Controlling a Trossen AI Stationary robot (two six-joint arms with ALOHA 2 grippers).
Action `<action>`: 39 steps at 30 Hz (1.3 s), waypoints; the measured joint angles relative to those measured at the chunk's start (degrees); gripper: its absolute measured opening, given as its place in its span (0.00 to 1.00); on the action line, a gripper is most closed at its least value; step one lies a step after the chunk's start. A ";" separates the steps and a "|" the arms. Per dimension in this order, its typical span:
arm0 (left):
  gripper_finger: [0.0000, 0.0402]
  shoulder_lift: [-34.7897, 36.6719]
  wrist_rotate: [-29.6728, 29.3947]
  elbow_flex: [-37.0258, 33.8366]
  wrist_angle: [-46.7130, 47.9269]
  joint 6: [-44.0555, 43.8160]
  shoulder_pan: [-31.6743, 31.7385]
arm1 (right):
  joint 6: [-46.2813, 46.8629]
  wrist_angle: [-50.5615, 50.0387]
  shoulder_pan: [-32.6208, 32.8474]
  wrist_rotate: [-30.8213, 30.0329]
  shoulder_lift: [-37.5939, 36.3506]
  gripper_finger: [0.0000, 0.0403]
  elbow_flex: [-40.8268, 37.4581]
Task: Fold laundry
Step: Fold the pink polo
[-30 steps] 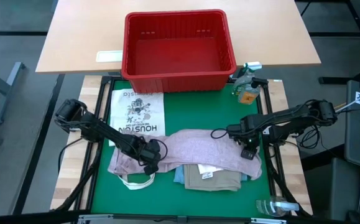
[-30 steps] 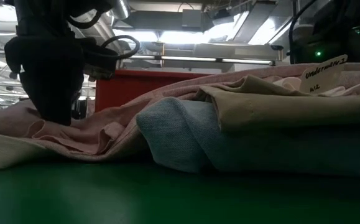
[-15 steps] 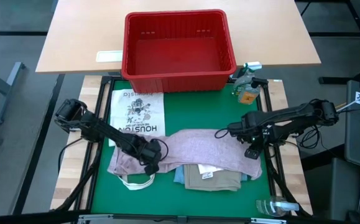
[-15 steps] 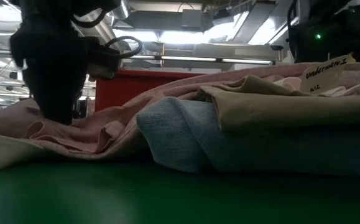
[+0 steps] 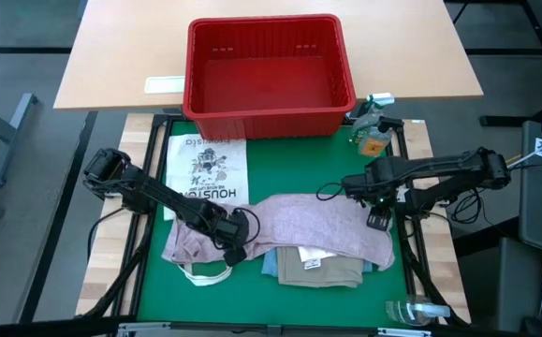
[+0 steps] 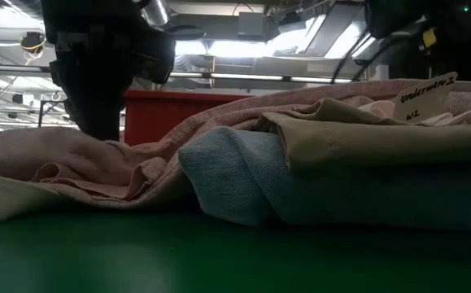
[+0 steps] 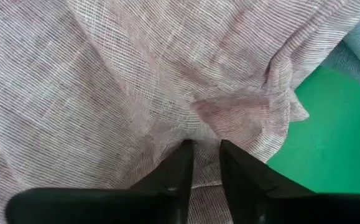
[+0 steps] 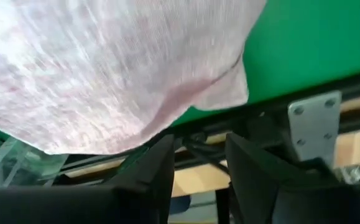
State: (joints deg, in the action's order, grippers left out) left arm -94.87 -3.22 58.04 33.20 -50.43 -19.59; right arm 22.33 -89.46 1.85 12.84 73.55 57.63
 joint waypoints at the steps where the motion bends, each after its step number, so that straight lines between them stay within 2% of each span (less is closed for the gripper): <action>1: 0.21 0.00 -0.01 0.00 -0.01 0.02 0.00 | -0.65 0.14 0.02 -0.48 0.06 0.36 0.64; 6: 0.31 0.00 -0.01 0.00 -1.23 0.02 0.00 | -2.73 2.20 0.22 -1.27 -0.07 0.36 1.59; 10: 0.34 0.00 -0.10 0.00 -2.48 -0.02 0.00 | -2.68 4.10 3.21 0.67 -0.10 0.36 1.59; 14: 0.34 0.00 -0.25 0.00 -3.65 -0.02 0.00 | 0.92 6.34 9.48 4.65 -0.10 0.36 1.59; 22: 0.34 0.00 -0.31 0.00 -3.82 -0.07 0.00 | 13.91 14.25 27.33 4.52 -0.10 0.36 1.59; 24: 0.34 0.00 -0.31 0.00 -3.82 -0.08 0.00 | 17.27 16.98 31.64 2.19 -0.10 0.36 1.59; 30: 0.34 0.00 -0.78 0.00 -3.84 -0.13 0.00 | 30.73 20.92 42.64 -11.89 0.54 0.36 1.59; 34: 0.34 0.00 -0.78 0.00 -3.84 -0.14 0.01 | 37.40 20.88 47.06 -13.60 1.71 0.36 1.59; 39: 0.34 0.00 1.79 0.04 -3.85 -3.22 0.34 | 37.75 20.88 49.58 -13.73 3.43 0.36 1.57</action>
State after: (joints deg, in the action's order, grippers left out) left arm -94.87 -1.43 58.08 29.35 -53.66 -19.26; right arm 60.08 -68.57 51.43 -0.89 76.98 59.20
